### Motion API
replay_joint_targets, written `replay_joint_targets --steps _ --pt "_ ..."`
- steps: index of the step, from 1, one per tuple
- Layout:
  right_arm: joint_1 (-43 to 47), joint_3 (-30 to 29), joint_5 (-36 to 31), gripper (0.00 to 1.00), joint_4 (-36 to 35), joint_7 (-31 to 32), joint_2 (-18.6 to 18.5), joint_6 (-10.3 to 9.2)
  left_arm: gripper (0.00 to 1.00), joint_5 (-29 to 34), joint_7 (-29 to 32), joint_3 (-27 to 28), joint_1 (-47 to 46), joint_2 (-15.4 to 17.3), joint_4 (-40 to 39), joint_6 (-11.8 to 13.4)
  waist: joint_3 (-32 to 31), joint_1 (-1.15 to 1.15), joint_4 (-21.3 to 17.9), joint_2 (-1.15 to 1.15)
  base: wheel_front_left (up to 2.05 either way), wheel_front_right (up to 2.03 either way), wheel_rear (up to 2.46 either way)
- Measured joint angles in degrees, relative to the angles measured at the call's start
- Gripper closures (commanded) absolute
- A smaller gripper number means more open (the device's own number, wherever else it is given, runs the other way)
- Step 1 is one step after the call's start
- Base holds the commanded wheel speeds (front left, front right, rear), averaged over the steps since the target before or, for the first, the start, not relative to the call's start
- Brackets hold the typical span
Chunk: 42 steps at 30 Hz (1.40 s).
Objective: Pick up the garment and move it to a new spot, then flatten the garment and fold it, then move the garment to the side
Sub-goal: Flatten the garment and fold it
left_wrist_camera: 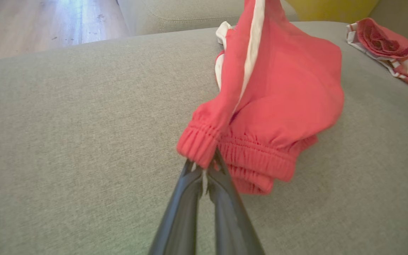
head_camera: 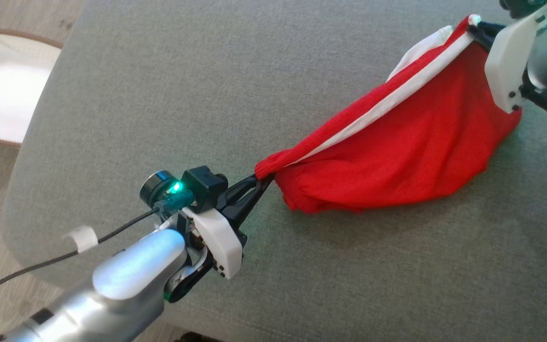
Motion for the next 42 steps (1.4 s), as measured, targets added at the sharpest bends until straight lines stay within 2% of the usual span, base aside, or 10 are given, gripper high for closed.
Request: replay_joint_targets --steps 4,5,6,7,8,16,22,34,38,42 --pt "-1.1 0.8 0.0 1.00 2.4 -1.8 1.1 0.00 1.00 0.5 -0.6 -0.5 -1.2 -1.5 2.2 -0.5 1.3 0.00 0.7 0.00 0.00 0.00 0.00" --pt "-1.3 0.9 0.0 0.34 3.1 -2.3 1.4 0.00 1.00 0.6 -0.6 -0.7 -1.4 -1.8 2.7 -0.5 1.5 0.00 0.8 0.00 0.00 0.00 0.00" --pt "-1.6 1.0 0.0 0.00 3.8 -2.7 1.6 0.00 0.97 0.6 -0.8 -0.7 -1.6 -2.0 3.3 -0.9 1.8 0.00 0.8 0.00 0.00 0.00 0.00" --pt "-1.8 1.1 0.0 0.00 4.4 -3.1 1.9 0.00 0.56 0.6 -1.0 -0.7 -1.7 -2.2 3.8 -0.9 1.9 0.00 0.9 0.00 0.00 0.00 0.00" --pt "-2.0 1.2 0.0 0.00 4.9 -3.8 2.2 0.00 0.00 0.7 -1.1 -0.7 -1.9 -2.3 4.5 -0.9 2.1 0.01 0.8 0.00 0.00 0.00 0.00" --pt "-2.4 1.5 1.4 0.00 7.8 -10.3 4.4 0.00 0.00 0.8 -1.8 -0.6 -2.0 -2.5 7.0 -0.8 1.0 0.00 -0.8 0.00 0.00 0.00 0.00" --pt "-1.8 1.0 5.1 0.00 7.7 -18.2 5.1 0.00 0.00 -0.8 -4.0 1.9 -1.9 -1.3 7.9 1.3 -1.7 0.00 -3.1 0.00 0.00 0.00 0.00" --pt "5.7 -5.7 9.8 0.00 8.9 -30.3 8.0 0.00 0.00 -4.5 -10.1 12.1 2.5 2.3 1.9 9.9 -8.4 -0.01 -9.8 0.00 0.00 0.00 0.00" --pt "9.0 -10.2 9.5 0.00 9.8 -31.3 9.1 0.00 0.00 -4.1 -10.7 16.2 6.1 3.0 -0.5 13.0 -10.6 -0.01 -12.2 0.00 0.00 0.00 0.00" --pt "13.9 -18.3 6.4 0.00 8.8 -31.4 10.5 0.00 0.00 -0.6 -10.8 23.2 11.0 2.7 -4.9 15.3 -12.6 -0.01 -14.5 0.00 0.00 0.00 0.00"
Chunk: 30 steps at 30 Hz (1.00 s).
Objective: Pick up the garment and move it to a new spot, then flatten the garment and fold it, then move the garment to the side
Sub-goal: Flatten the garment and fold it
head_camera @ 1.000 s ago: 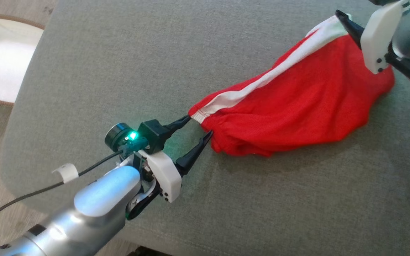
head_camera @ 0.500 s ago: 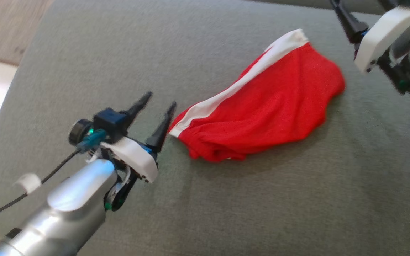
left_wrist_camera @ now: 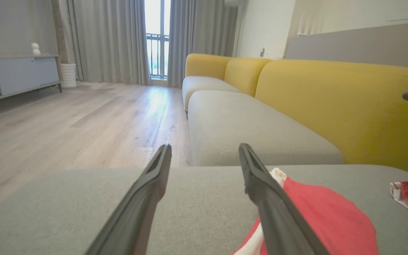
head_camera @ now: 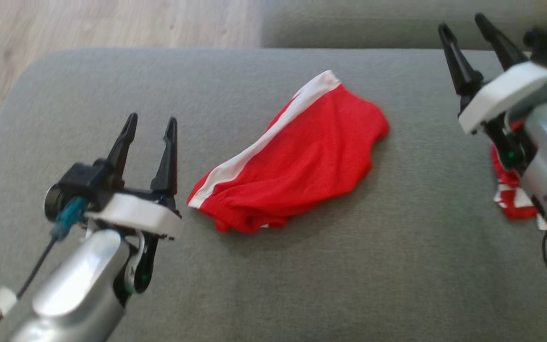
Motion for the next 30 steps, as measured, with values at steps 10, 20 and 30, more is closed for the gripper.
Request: replay_joint_targets --steps 10,20,30 --pt "23.6 -25.6 -14.5 0.00 -8.8 -0.1 6.3 -0.01 0.00 11.2 0.0 10.7 14.8 -5.4 -2.8 -0.6 -4.1 0.00 -4.1 0.00 0.00 0.00 0.00" --pt "37.1 -37.4 -26.6 0.00 -16.6 0.7 13.8 -0.01 0.00 18.2 0.0 18.1 21.7 -10.5 -2.3 -5.5 -4.0 0.01 -4.3 0.00 0.00 0.00 0.00" --pt "36.7 -43.3 -22.0 0.00 -20.7 12.7 19.6 -0.01 0.00 21.9 0.0 20.2 19.9 -13.7 -0.4 -10.0 0.2 0.01 -1.1 0.00 0.00 0.00 0.00"
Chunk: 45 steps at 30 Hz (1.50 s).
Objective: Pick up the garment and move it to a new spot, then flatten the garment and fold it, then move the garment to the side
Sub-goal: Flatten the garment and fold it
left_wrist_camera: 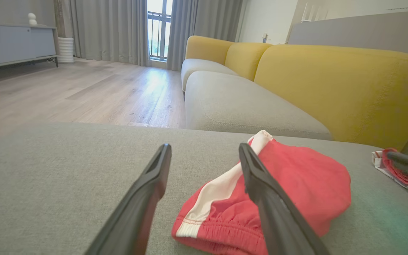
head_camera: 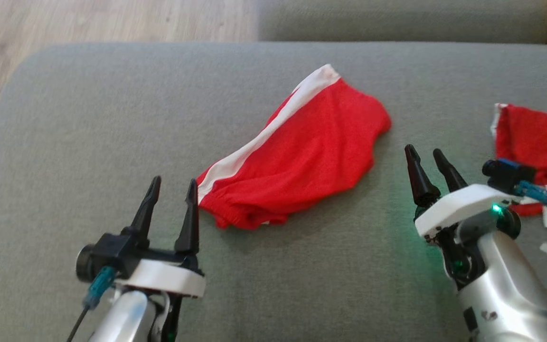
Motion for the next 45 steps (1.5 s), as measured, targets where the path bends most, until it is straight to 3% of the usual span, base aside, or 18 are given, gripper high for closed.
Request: replay_joint_targets --steps 3,12,28,29,30,31,38,45 --pt "-2.3 -2.4 2.3 0.00 2.5 6.6 0.9 0.00 0.00 1.1 0.0 0.3 -1.9 -1.9 1.3 -1.8 2.5 0.01 2.2 0.00 0.00 0.00 0.00" --pt "-12.6 -9.8 5.0 0.00 13.5 15.5 2.0 0.00 0.00 3.9 0.0 0.5 -4.3 -5.8 4.5 -5.0 7.0 0.01 8.9 0.00 0.00 0.00 0.00" --pt "-30.5 -20.2 -9.5 0.00 32.2 22.0 -1.8 0.01 0.00 5.0 0.0 1.4 -7.0 -8.7 5.9 -8.0 11.8 -0.01 19.1 0.00 0.00 0.00 0.00" --pt "-31.0 -20.5 -9.8 0.10 32.7 22.1 -1.8 0.01 0.00 5.0 0.0 1.4 -7.0 -8.7 5.9 -8.1 12.0 0.00 19.3 0.00 0.00 0.00 0.00" --pt "-31.5 -20.6 -10.2 0.95 33.0 22.1 -1.9 0.01 0.00 5.0 0.0 1.4 -7.0 -8.7 5.9 -8.2 12.1 0.00 19.4 0.00 0.00 0.00 0.00" --pt "-31.8 -20.6 -10.6 1.00 33.2 22.2 -1.9 0.01 0.00 5.0 0.0 1.4 -7.0 -8.7 5.9 -8.2 12.2 0.00 19.5 0.00 0.00 0.00 0.00" --pt "-31.9 -20.4 -11.1 1.00 34.0 19.3 -1.3 0.01 0.00 5.0 0.0 1.7 -7.0 -8.9 5.9 -8.2 12.2 0.00 18.4 0.00 0.00 0.00 0.00" --pt "-30.3 -21.4 -8.2 1.00 33.1 12.1 0.4 0.01 0.00 5.0 0.0 1.9 -7.0 -8.9 5.9 -7.9 11.2 0.00 16.1 0.00 0.00 0.00 0.00"
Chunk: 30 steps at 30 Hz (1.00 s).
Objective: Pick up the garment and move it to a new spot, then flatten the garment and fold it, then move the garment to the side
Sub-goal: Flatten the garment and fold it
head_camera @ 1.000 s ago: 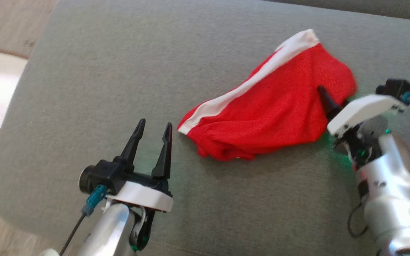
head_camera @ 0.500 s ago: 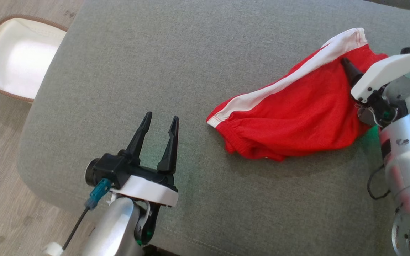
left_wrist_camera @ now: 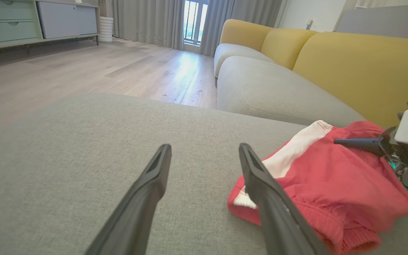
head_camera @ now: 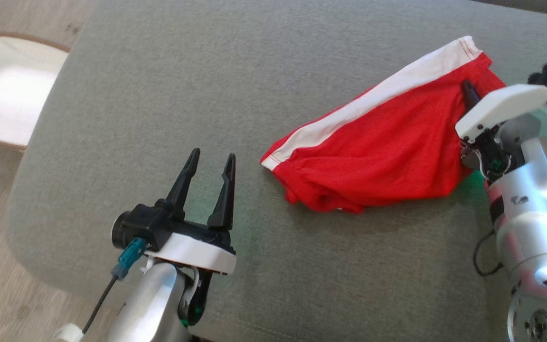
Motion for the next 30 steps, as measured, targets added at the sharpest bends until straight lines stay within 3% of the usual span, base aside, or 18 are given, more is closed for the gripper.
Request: replay_joint_targets --steps 6,15,20,30 --pt "3.2 -2.0 1.1 1.00 -1.2 -6.4 0.2 0.00 0.00 0.5 0.0 0.5 0.1 0.0 0.0 0.0 -1.4 0.00 -2.3 0.00 0.00 0.00 0.00" --pt "9.8 -12.9 0.5 1.00 -1.4 -19.8 0.7 -0.01 0.00 2.5 0.0 2.3 2.3 0.0 0.1 -0.4 -4.9 -0.01 -7.2 0.00 0.00 0.00 0.00" --pt "13.0 -16.5 0.1 1.00 -1.7 -22.6 2.0 -0.01 0.00 3.5 0.0 3.0 4.0 0.0 0.1 -0.6 -6.7 -0.01 -10.1 0.00 0.00 0.00 0.00" --pt "14.0 -8.3 9.9 1.00 -1.9 -24.2 2.3 -0.01 0.00 5.3 0.0 3.6 5.8 0.2 0.4 -1.0 -7.9 -0.01 -13.1 0.00 0.00 0.00 0.00"
